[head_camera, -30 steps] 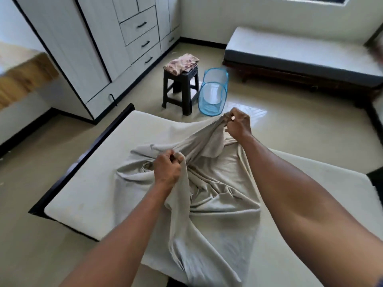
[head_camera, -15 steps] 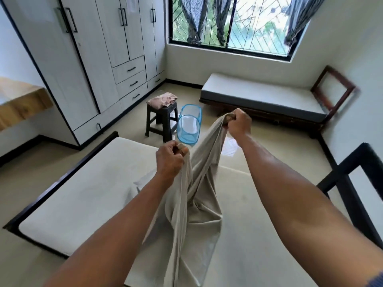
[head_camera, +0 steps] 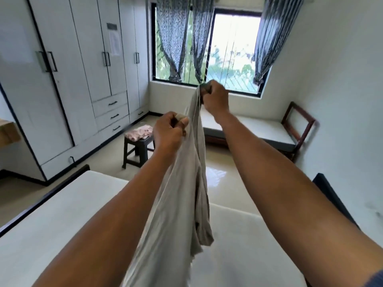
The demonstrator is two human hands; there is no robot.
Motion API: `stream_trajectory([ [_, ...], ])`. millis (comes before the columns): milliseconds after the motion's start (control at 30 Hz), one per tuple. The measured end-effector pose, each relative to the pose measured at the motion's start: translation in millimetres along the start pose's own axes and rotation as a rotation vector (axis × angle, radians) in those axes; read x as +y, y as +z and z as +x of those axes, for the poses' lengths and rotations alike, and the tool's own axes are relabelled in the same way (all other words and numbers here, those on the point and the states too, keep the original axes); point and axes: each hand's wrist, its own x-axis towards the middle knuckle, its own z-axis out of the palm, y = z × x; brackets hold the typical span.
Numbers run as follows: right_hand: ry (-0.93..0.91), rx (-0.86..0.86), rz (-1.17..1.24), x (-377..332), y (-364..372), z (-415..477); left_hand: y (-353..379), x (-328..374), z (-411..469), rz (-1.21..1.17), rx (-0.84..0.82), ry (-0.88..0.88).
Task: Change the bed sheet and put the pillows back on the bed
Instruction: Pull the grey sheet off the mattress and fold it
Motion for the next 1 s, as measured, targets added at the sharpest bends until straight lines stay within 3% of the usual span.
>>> stream_trajectory([
  [133, -0.044, 0.012, 0.057, -4, -26, 13, 47, 71, 46, 0.032, 0.016, 0.157],
  [300, -0.148, 0.136, 0.031, -41, -101, 60, 82, 140, 94, 0.023, 0.023, 0.175],
  [433, -0.183, 0.277, 0.033, -78, -169, 96, 115, 192, 123, 0.013, -0.13, 0.267],
  [533, -0.223, 0.288, -0.05, -93, -208, 98, 142, 217, 114, 0.001, -0.267, 0.335],
  [700, -0.132, 0.197, -0.273, -88, -245, 75, 160, 215, 106, 0.156, -0.39, 0.266],
  [767, -0.046, 0.266, -0.208, -79, -258, 69, 146, 212, 120, 0.224, -0.384, 0.242],
  [867, 0.048, 0.423, -0.149, -50, -272, 64, 110, 190, 146, 0.291, -0.237, 0.259],
  [1000, 0.182, 0.402, -0.239, -64, -261, 21, 63, 150, 164, 0.377, -0.288, 0.139],
])
